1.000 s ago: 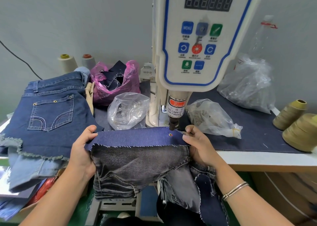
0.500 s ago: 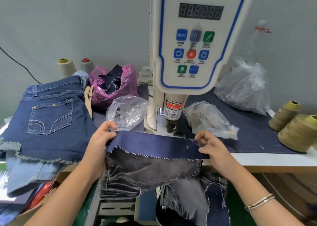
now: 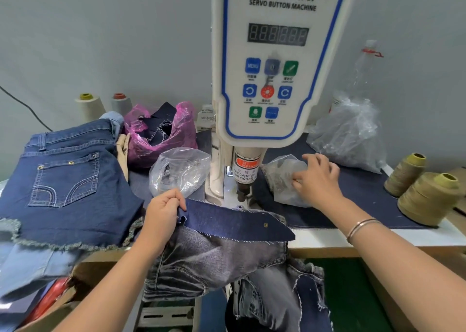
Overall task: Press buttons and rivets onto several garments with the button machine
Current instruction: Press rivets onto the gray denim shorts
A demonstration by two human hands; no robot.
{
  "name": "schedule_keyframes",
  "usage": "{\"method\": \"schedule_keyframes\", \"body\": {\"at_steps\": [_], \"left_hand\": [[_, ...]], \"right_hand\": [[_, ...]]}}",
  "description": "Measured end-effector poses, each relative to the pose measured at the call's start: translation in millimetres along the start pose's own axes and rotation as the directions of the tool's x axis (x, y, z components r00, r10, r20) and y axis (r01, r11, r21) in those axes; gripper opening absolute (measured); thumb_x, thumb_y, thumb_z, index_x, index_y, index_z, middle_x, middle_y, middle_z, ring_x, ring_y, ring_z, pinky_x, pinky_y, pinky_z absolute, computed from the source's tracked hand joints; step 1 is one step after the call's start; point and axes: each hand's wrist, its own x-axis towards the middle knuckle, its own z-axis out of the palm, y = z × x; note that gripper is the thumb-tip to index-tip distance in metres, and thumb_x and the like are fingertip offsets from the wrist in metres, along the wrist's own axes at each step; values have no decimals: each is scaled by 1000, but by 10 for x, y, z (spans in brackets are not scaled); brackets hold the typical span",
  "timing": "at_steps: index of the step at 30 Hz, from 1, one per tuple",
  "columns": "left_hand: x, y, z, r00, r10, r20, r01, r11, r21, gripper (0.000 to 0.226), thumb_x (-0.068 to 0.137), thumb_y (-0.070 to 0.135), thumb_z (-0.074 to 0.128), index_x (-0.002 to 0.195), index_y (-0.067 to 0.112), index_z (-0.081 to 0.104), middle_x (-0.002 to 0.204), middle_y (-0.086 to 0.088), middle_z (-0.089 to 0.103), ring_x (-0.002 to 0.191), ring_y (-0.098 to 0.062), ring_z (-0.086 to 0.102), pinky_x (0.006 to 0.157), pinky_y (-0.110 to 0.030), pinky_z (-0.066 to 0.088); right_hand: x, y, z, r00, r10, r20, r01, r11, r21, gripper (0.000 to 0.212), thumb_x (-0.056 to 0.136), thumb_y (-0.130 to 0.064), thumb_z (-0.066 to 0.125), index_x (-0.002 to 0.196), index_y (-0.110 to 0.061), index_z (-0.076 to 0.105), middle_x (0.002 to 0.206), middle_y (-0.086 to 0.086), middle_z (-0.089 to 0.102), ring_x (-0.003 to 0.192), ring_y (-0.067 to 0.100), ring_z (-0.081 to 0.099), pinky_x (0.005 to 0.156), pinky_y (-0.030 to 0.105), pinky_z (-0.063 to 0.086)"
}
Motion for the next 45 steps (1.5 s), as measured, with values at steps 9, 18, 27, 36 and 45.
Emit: {"method": "schedule_keyframes", "body": {"at_steps": [9,18,27,36,45], "left_hand": [[8,-76,-10,1000,1,16,-2,999,32,34,78,2,39,52,20,52,47,4,41,42,-4,31,41,-15,25],[40,-103,-10,1000,-5,-1,5,1000,29,48,81,-9,37,49,23,53,43,5,47,39,-3,34,40,-12,26],[23,-74,-10,1000,4,-6,-4,1000,10,47,82,-10,37,50,20,52,45,5,48,42,-2,36,43,-11,29],[2,-51,-16,1000,-2,16,1,1000,14,43,84,-9,37,52,16,52,45,4,48,41,-3,36,43,-12,29],[-3,-7,-22,999,-22,27,21,999,50,44,83,-8,37,51,17,53,45,3,48,41,-5,34,42,-13,28]], "right_hand": [[126,-143,112,999,-27,22,31,983,-180,19,91,-34,52,96,-33,70,131,1,38,125,24,26,109,46,15],[176,-130,147,994,-41,101,55,988,-141,16,91,-27,50,91,-28,67,119,0,40,118,24,33,110,51,12],[193,-210,105,992,-55,112,85,958,-274,19,91,-17,49,103,-23,63,121,3,41,116,25,36,112,61,10],[71,-71,46,998,2,62,-1,1000,-20,14,89,-29,55,89,-23,67,113,-1,40,117,24,25,109,68,-3],[-224,-55,-178,972,140,-190,-81,955,285,8,82,-22,71,74,-21,74,128,0,47,142,27,8,103,65,-18]]}}
